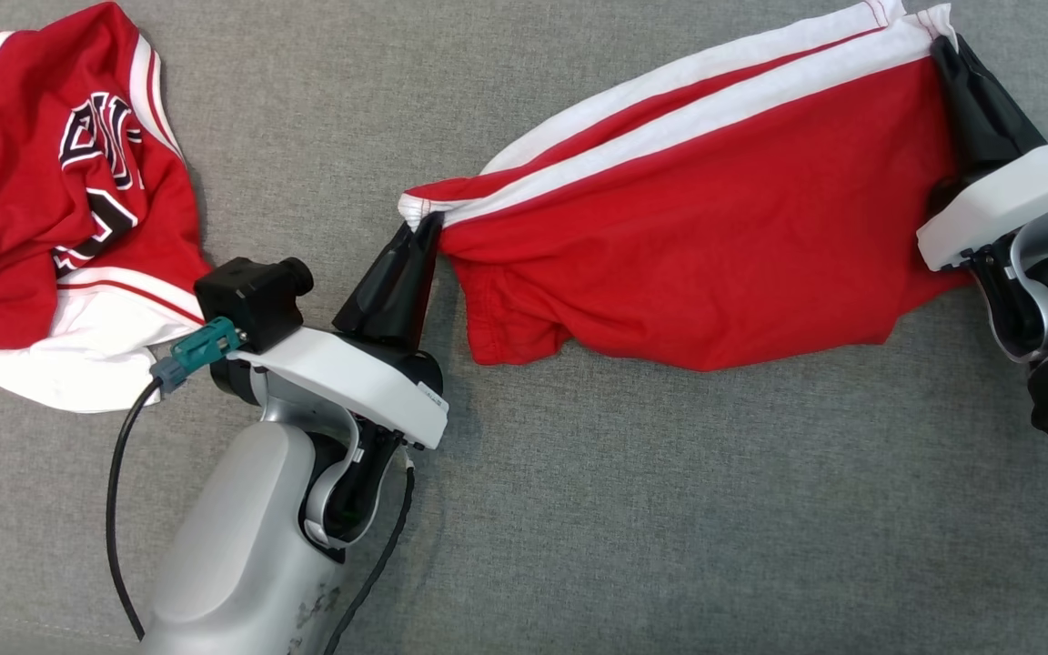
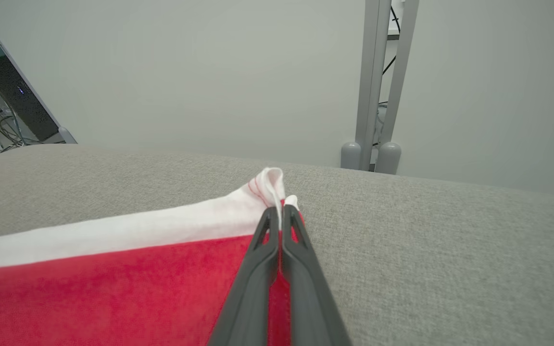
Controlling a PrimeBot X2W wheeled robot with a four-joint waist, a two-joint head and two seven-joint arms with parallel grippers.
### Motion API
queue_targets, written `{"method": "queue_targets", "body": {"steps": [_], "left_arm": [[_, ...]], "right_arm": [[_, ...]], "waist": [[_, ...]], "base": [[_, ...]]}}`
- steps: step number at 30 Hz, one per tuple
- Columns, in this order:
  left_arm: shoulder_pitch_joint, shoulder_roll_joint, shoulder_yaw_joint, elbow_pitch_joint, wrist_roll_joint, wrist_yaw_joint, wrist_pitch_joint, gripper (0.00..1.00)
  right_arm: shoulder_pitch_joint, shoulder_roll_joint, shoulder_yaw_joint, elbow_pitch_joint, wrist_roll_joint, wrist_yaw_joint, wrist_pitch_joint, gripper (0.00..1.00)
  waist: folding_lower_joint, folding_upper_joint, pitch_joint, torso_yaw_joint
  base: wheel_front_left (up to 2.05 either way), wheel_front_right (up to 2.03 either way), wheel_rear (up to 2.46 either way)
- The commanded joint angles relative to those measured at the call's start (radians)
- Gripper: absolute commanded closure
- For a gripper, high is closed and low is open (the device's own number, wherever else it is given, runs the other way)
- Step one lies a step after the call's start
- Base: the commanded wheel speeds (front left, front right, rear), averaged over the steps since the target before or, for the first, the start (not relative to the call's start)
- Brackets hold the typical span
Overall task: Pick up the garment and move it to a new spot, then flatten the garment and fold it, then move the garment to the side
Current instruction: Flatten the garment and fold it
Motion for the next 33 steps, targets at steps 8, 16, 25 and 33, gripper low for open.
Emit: {"method": "queue_targets", "body": {"steps": [8, 16, 25, 33], "left_arm": [[-0.025, 0.002, -0.019, 0.065, 0.005, -0.002, -0.071, 0.0], [0.051, 0.025, -0.008, 0.045, 0.131, 0.076, -0.188, 0.0], [0.171, 0.042, 0.127, -0.079, 0.279, 0.155, -0.195, 0.0], [0.283, 0.038, 0.193, -0.104, 0.356, 0.138, -0.195, 0.0]], "right_arm": [[-0.033, 0.004, 0.061, 0.055, 0.048, 0.0, -0.026, 0.0], [0.12, 0.021, -0.078, -0.156, -0.055, 0.0, -0.025, 0.0], [0.406, 0.112, -0.272, -0.419, -0.217, 0.0, -0.025, 0.0], [0.636, 0.183, -0.367, -0.53, -0.302, 0.0, -0.025, 0.0]], "waist": [[0.0001, 0.0, -0.013, -0.002], [0.0001, 0.0, -0.062, -0.033], [0.0001, 0.0, -0.139, -0.083], [0.0001, 0.0, -0.206, -0.108]], "base": [[0.0, 0.0, 0.0], [0.0, 0.0, 0.0], [0.0, 0.0, 0.0], [0.0, 0.0, 0.0]]}}
